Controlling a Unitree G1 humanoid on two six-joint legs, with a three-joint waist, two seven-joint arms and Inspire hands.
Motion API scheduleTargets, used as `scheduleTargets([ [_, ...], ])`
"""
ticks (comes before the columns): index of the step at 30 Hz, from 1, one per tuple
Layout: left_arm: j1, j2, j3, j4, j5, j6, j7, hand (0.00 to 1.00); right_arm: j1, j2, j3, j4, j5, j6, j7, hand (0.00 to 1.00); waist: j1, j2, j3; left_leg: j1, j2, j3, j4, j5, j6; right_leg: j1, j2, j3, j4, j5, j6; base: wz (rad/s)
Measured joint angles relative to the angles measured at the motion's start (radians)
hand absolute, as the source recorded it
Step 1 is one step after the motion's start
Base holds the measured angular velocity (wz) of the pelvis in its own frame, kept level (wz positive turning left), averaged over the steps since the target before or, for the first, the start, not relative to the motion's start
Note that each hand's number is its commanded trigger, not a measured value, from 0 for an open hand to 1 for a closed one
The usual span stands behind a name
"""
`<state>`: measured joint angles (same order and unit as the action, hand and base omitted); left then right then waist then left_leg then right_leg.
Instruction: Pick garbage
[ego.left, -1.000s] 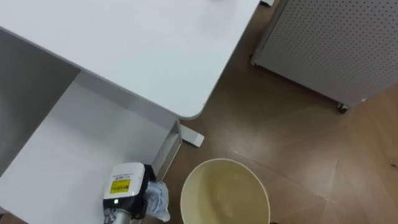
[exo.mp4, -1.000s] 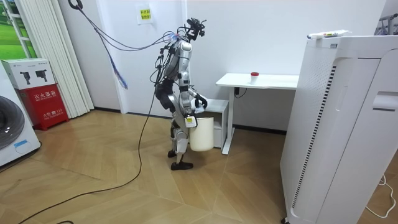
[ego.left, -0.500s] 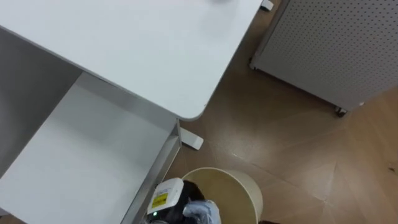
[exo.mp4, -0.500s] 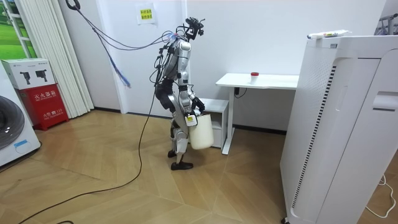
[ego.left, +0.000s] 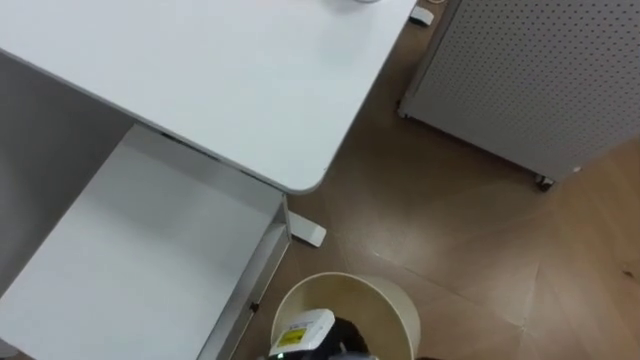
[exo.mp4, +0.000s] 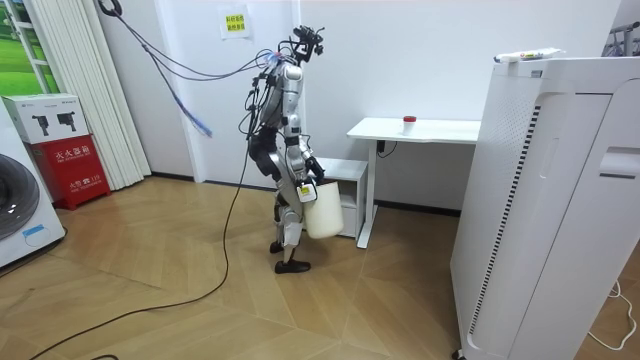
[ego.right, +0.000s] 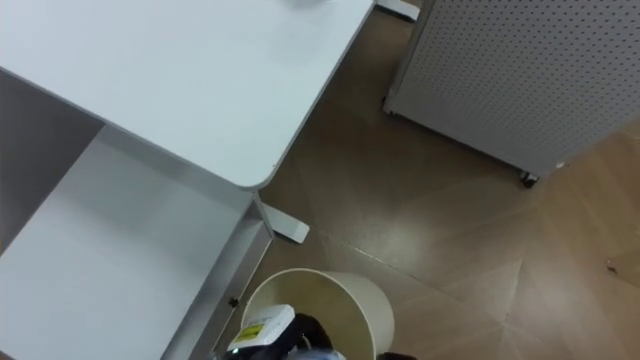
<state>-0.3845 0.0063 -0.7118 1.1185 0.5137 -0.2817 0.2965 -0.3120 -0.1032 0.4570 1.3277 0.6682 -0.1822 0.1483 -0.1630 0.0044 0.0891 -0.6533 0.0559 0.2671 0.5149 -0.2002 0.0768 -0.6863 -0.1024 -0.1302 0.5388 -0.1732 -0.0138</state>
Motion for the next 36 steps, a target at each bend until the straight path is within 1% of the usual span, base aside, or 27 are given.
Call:
scheduleTargets([
  [1,0.001,-0.001,0.000,0.000,0.000,0.000,-0.005,0.00,0.000,-0.001,0.000,0.001,-0.003,0.000,0.000,1.00,0.000,0.001,-0.0016,0.001,0.000,0.000,0.000,0.000,0.000,0.001,0.000,0.000,0.000,0.000,0.000,0.00],
  [3,0.006,-0.006,-0.001,0.000,0.000,0.002,-0.010,0.00,0.001,-0.002,0.001,0.007,-0.006,0.002,0.006,1.00,0.000,0.007,-0.0097,0.005,0.000,0.000,0.001,0.000,0.000,0.006,0.001,-0.001,0.000,0.000,0.000,0.00],
  [5,0.006,-0.008,0.000,0.000,0.000,0.006,-0.017,0.00,0.003,-0.002,0.001,0.012,-0.008,0.003,0.007,1.00,0.000,0.011,-0.0146,0.008,0.000,0.000,0.001,0.000,0.000,0.009,0.001,-0.001,0.000,0.001,0.001,0.00],
  [9,0.007,-0.009,0.002,0.000,0.000,0.014,-0.028,0.00,0.004,-0.003,-0.001,0.019,-0.005,0.011,0.012,1.00,0.000,0.011,-0.0152,0.026,0.000,0.000,0.001,0.000,0.001,0.029,0.001,-0.001,-0.002,0.001,0.001,0.00],
  [12,0.007,-0.008,0.024,-0.007,0.005,0.015,-0.036,0.00,0.010,-0.003,-0.039,0.027,-0.006,0.029,0.027,1.00,0.000,0.011,-0.0161,0.052,0.000,0.000,-0.001,0.000,0.001,0.055,0.006,0.000,-0.006,0.001,0.001,0.00],
  [13,0.007,-0.007,0.027,-0.010,0.005,0.015,-0.038,0.00,0.013,-0.004,-0.045,0.027,-0.005,0.029,0.029,1.00,0.000,0.011,-0.0164,0.056,0.001,0.000,0.000,0.000,0.001,0.059,0.006,0.001,-0.005,0.001,0.001,0.00],
  [15,0.015,0.011,0.037,-0.071,0.005,0.016,-0.050,0.00,0.021,-0.010,-0.055,0.027,0.001,0.030,0.042,1.00,0.000,0.012,-0.0168,0.072,0.001,0.000,0.000,0.000,0.001,0.075,0.006,0.000,-0.004,0.001,0.001,0.00],
  [19,0.028,0.016,0.041,-0.130,0.005,0.015,-0.052,0.00,0.042,-0.027,-0.078,0.029,-0.003,0.031,0.061,1.00,-0.007,0.017,-0.0202,0.127,0.000,-0.001,-0.019,-0.001,0.001,0.132,0.002,-0.002,-0.023,0.001,0.005,0.00],
  [21,0.052,0.020,0.043,-0.139,0.014,0.013,-0.052,0.00,0.066,-0.034,-0.110,0.032,-0.004,0.030,0.070,1.00,-0.024,0.027,-0.0276,0.178,-0.001,0.001,-0.042,0.000,0.000,0.186,0.002,-0.008,-0.048,0.003,0.007,-0.02],
  [23,0.071,0.023,0.046,-0.150,0.040,0.013,-0.053,0.00,0.088,-0.039,-0.143,0.034,-0.004,0.030,0.074,1.00,-0.033,0.033,-0.0321,0.217,-0.005,0.003,-0.062,0.000,-0.001,0.221,0.003,-0.003,-0.062,0.004,0.009,0.00],
  [25,0.085,0.027,0.049,-0.178,0.049,0.014,-0.054,0.00,0.110,-0.048,-0.178,0.029,-0.005,0.030,0.076,1.00,-0.039,0.033,-0.0328,0.248,-0.015,0.007,-0.083,0.002,-0.003,0.242,0.002,0.010,-0.068,0.001,0.015,-0.09],
  [26,0.093,0.028,0.052,-0.199,0.049,0.014,-0.061,0.00,0.128,-0.056,-0.204,0.021,-0.004,0.030,0.077,1.00,-0.042,0.034,-0.0347,0.265,-0.016,0.017,-0.090,0.002,-0.002,0.252,0.003,0.021,-0.072,0.001,0.018,-0.16],
  [28,0.095,0.028,0.054,-0.211,0.049,0.013,-0.069,0.00,0.144,-0.059,-0.227,0.018,-0.004,0.030,0.073,1.00,-0.052,0.032,-0.0377,0.292,-0.018,0.030,-0.103,0.000,-0.001,0.270,0.002,0.028,-0.077,0.001,0.020,-0.19],
  [30,0.097,0.028,0.058,-0.218,0.051,0.013,-0.071,0.00,0.158,-0.061,-0.252,0.022,-0.004,0.030,0.070,1.00,-0.058,0.032,-0.0423,0.320,-0.018,0.042,-0.115,-0.001,-0.001,0.291,0.015,0.046,-0.093,0.005,0.025,-0.24],
  [31,0.099,0.031,0.060,-0.221,0.051,0.013,-0.072,0.00,0.170,-0.067,-0.254,0.023,-0.003,0.030,0.071,1.00,-0.056,0.030,-0.0473,0.339,-0.018,0.053,-0.123,-0.004,-0.003,0.303,0.017,0.050,-0.099,0.006,0.026,-0.31],
  [33,0.118,0.054,0.073,-0.244,0.050,0.010,-0.073,0.00,0.187,-0.071,-0.278,0.026,0.021,0.031,0.073,1.00,-0.056,0.025,-0.0530,0.383,-0.017,0.061,-0.128,-0.018,-0.006,0.331,0.023,0.073,-0.103,0.005,0.027,-0.42],
  [34,0.124,0.057,0.082,-0.244,0.050,0.010,-0.073,0.00,0.193,-0.071,-0.284,0.027,0.034,0.031,0.074,1.00,-0.053,0.022,-0.0539,0.399,-0.017,0.067,-0.133,-0.022,-0.008,0.342,0.029,0.081,-0.105,0.005,0.028,-0.54],
  [35,0.143,0.067,0.113,-0.247,0.049,0.009,-0.072,0.00,0.202,-0.071,-0.286,0.029,0.039,0.032,0.074,1.00,-0.047,0.013,-0.0597,0.429,-0.016,0.090,-0.143,-0.028,-0.011,0.358,0.036,0.102,-0.108,0.004,0.029,-0.59],
  [36,0.169,0.085,0.152,-0.263,0.049,0.009,-0.070,0.00,0.215,-0.070,-0.285,0.024,0.037,0.034,0.073,1.00,-0.045,0.005,-0.0694,0.447,-0.016,0.093,-0.144,-0.036,-0.014,0.368,0.039,0.101,-0.109,0.004,0.029,-0.59],
])
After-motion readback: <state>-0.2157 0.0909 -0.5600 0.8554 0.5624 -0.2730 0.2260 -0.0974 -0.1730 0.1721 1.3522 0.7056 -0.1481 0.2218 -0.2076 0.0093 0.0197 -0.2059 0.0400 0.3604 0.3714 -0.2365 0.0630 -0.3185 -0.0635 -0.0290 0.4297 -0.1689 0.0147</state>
